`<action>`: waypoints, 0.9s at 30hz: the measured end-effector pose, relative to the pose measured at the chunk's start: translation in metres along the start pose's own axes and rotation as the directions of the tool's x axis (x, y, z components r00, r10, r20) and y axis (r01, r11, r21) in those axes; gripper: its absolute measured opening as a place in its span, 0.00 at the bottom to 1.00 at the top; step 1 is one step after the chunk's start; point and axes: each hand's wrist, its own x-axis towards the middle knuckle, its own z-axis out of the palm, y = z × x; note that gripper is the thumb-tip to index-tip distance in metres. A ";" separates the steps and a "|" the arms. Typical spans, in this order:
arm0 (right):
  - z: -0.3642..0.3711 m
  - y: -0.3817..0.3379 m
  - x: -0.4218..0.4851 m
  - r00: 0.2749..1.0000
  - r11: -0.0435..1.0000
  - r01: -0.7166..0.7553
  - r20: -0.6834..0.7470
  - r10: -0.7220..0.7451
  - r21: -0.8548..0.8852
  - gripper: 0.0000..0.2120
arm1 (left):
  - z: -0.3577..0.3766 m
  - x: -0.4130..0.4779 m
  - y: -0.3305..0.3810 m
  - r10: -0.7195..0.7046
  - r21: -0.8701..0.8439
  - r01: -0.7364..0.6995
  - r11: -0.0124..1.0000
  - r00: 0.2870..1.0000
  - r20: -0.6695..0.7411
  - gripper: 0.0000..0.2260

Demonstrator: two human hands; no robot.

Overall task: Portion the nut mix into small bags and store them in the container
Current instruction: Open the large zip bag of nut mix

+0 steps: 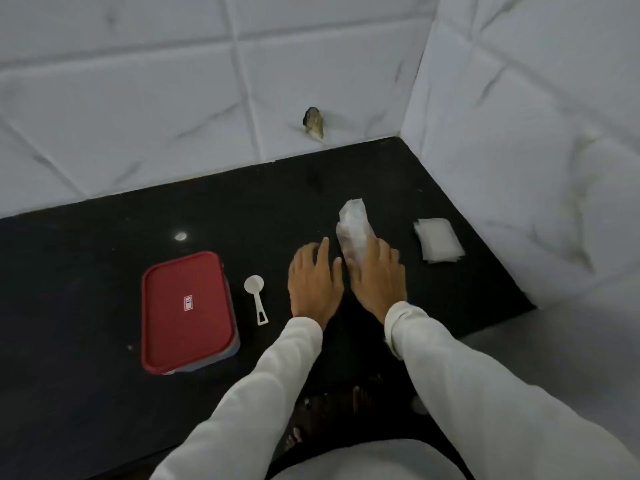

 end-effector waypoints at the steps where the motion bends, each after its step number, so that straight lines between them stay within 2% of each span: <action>1: -0.001 0.004 0.007 0.997 0.995 -0.063 0.049 0.059 0.083 0.32 | 0.003 0.005 0.006 -0.050 -0.103 0.054 0.993 0.998 0.045 0.20; 3: 0.000 0.011 0.021 0.976 0.963 -0.165 0.178 0.128 0.211 0.33 | 0.009 0.015 0.017 -0.121 -0.247 0.160 0.956 0.979 0.163 0.15; 6: 0.005 0.023 0.037 0.918 0.879 -0.293 0.366 0.149 0.375 0.27 | 0.017 0.025 0.029 -0.168 -0.443 0.294 0.847 0.938 0.302 0.11; 8: 0.005 0.029 0.042 0.874 0.800 -0.366 0.471 0.120 0.475 0.24 | 0.019 0.026 0.034 -0.184 -0.508 0.342 0.790 0.924 0.336 0.14; 10: 0.001 0.035 0.045 0.843 0.767 -0.394 0.531 0.082 0.506 0.22 | 0.022 0.025 0.038 -0.224 -0.535 0.385 0.752 0.913 0.341 0.15; 14: 0.000 0.047 0.045 0.831 0.742 -0.359 0.556 -0.023 0.567 0.20 | 0.030 0.023 0.039 -0.325 -0.619 0.455 0.641 0.891 0.319 0.11; 19: -0.001 0.055 0.051 0.826 0.793 -0.212 0.538 -0.167 0.571 0.20 | 0.022 0.014 0.041 -0.366 -0.722 0.498 0.481 0.862 0.351 0.10; 21: -0.007 0.055 0.056 0.808 0.807 -0.153 0.543 -0.231 0.570 0.22 | 0.016 0.009 0.037 -0.342 -0.704 0.489 0.514 0.870 0.355 0.10; 22: -0.010 0.055 0.058 0.802 0.821 -0.086 0.528 -0.280 0.564 0.23 | 0.014 0.006 0.032 -0.326 -0.670 0.457 0.585 0.889 0.321 0.10; 23: -0.012 0.055 0.061 0.799 0.833 0.009 0.497 -0.339 0.553 0.25 | 0.011 0.003 0.027 -0.308 -0.608 0.390 0.692 0.921 0.240 0.09; 25: -0.014 0.057 0.066 0.769 0.822 0.189 0.440 -0.464 0.536 0.27 | 0.001 -0.001 0.013 -0.219 -0.358 0.191 0.914 0.975 -0.039 0.06; 26: -0.016 0.059 0.068 0.732 0.812 0.266 0.439 -0.521 0.520 0.28 | -0.005 -0.002 0.007 -0.132 -0.184 0.101 0.978 0.978 -0.164 0.07; 27: -0.018 0.061 0.070 0.685 0.804 0.343 0.456 -0.567 0.485 0.30 | -0.012 -0.001 0.002 -0.011 -0.029 0.004 1.000 0.971 -0.241 0.09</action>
